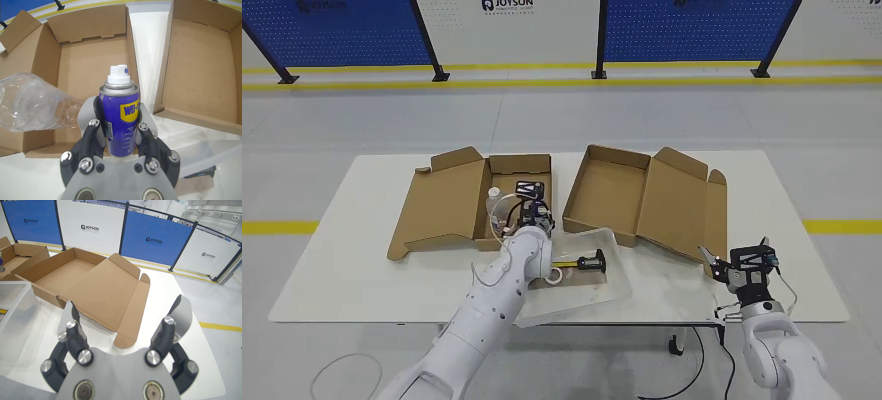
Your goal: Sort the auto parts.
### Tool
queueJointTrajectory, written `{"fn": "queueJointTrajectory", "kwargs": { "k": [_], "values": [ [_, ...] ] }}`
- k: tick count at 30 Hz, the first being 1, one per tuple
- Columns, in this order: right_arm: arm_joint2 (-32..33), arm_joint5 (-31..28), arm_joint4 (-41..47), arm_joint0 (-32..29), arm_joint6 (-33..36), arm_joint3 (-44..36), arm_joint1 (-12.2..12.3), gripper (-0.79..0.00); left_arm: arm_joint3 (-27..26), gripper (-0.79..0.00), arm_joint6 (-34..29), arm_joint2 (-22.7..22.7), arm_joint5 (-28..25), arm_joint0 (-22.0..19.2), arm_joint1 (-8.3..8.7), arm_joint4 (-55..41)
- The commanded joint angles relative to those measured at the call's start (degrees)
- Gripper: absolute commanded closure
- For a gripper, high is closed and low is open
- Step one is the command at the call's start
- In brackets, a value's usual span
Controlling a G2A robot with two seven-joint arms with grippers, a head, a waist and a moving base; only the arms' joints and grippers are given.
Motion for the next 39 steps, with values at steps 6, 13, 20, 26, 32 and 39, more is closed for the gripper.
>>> {"fn": "queueJointTrajectory", "kwargs": {
  "k": [6, 13, 20, 26, 32, 39],
  "values": [
    [0.0, 0.0, 0.0, 0.0, 0.0, 0.0, 0.0, -0.785, 2.32, -0.274, 0.21, 0.02, 0.71, -0.62, -0.66, -0.44],
    [0.0, 0.0, 0.0, 0.0, 0.0, 0.0, 0.0, -0.785, 3.59, -0.348, 1.33, -0.27, 0.64, -0.9, -1.1, -0.34],
    [0.0, 0.0, 0.0, 0.0, 0.0, 0.0, 0.0, -0.785, 2.84, -0.631, 1.77, -1.01, 0.6, -0.49, -1.23, 0.3],
    [0.0, 0.0, 0.0, 0.0, 0.0, 0.0, 0.0, -0.785, -2.93, -0.785, 1.93, -1.55, 0.8, 1.62, -1.01, 2.59],
    [0.0, 0.0, 0.0, 0.0, 0.0, 0.0, 0.0, -0.785, -15.88, -0.785, -1.47, -3.51, -0.37, 6.86, 0.03, 6.35],
    [0.0, 0.0, 0.0, 0.0, 0.0, 0.0, 0.0, -0.785, -34.12, -0.785, -13.36, -6.63, -9.63, 14.19, 1.84, 10.65]
  ]
}}
